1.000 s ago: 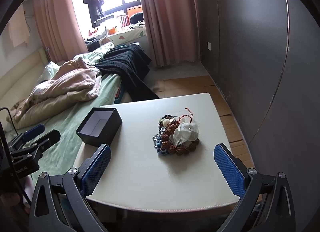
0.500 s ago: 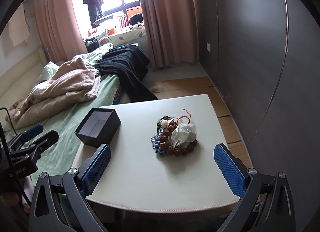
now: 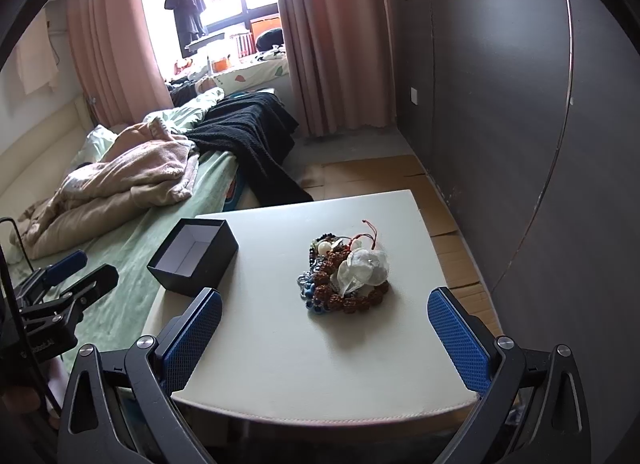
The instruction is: Organize jewelry
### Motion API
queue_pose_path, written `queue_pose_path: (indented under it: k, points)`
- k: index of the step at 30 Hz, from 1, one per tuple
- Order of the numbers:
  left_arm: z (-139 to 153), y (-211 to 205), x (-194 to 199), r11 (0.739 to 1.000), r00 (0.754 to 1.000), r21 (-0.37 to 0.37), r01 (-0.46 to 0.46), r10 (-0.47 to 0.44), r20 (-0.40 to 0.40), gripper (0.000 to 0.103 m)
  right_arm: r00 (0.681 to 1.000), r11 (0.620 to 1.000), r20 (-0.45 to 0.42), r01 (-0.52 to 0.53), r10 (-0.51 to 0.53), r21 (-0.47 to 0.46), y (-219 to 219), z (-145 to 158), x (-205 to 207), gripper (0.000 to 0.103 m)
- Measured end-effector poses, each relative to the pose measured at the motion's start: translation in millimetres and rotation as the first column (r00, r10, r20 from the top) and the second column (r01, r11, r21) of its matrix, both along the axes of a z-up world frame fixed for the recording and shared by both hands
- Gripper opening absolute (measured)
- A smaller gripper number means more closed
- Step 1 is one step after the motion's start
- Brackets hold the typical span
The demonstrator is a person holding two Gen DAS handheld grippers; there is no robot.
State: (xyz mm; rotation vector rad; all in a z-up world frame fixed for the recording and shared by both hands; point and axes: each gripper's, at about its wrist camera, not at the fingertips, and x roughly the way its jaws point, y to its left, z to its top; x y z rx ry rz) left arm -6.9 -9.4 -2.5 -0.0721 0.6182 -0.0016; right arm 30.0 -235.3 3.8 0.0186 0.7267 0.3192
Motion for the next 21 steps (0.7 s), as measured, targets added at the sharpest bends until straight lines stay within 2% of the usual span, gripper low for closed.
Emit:
queue_pose_path:
  k: [11, 18, 21]
  points:
    - [-0.8, -2.7, 1.3, 1.000, 1.000, -0.007, 0.002, -0.002, 0.006, 0.091, 1.000, 1.000, -0.009, 0.006, -0.006, 0.001, -6.3, 1.2, 1.1, 0.103]
    - [-4.5, -5.2, 9.7, 1.000, 1.000, -0.019, 0.003, -0.003, 0.006, 0.092, 1.000, 0.999, -0.029, 0.007, -0.006, 0.032, -14.4, 0.4, 3.8, 0.103]
    - [-7.2, -5.0, 14.7, 0.999, 1.000, -0.051, 0.011, -0.011, -0.004, 0.091, 0.999, 0.999, -0.041, 0.005, -0.004, 0.042, -16.9, -0.3, 5.4, 0.103]
